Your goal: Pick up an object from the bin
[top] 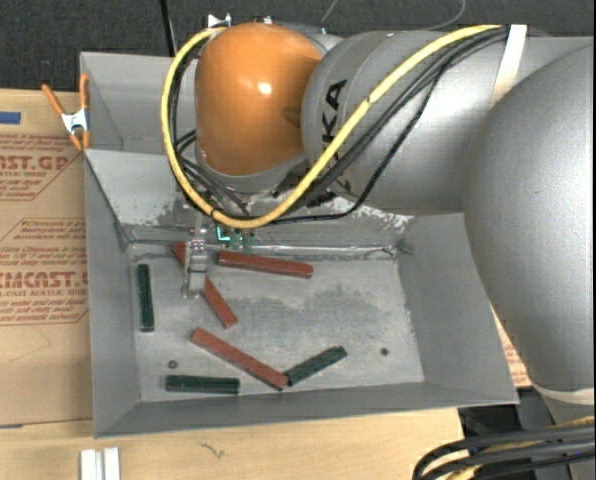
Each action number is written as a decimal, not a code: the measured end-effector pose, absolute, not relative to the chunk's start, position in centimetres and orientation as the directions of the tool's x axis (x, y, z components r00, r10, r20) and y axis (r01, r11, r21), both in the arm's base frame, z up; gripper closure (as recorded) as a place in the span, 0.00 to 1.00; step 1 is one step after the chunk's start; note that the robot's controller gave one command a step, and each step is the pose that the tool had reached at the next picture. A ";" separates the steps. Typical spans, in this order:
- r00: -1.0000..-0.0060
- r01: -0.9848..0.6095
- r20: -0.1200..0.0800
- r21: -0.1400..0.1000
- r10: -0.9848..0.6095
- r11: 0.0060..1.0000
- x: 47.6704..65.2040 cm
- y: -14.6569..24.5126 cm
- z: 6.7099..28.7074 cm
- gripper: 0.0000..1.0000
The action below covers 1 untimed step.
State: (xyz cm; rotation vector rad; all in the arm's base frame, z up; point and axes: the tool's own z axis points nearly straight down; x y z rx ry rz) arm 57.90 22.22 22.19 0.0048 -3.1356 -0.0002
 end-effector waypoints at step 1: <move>-0.999 -0.049 0.006 -0.001 -0.049 0.999 58.4 23.3 13.2 0.00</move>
Offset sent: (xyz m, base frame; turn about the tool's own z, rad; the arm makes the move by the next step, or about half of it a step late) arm 0.0068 0.0109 -0.0844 -0.0442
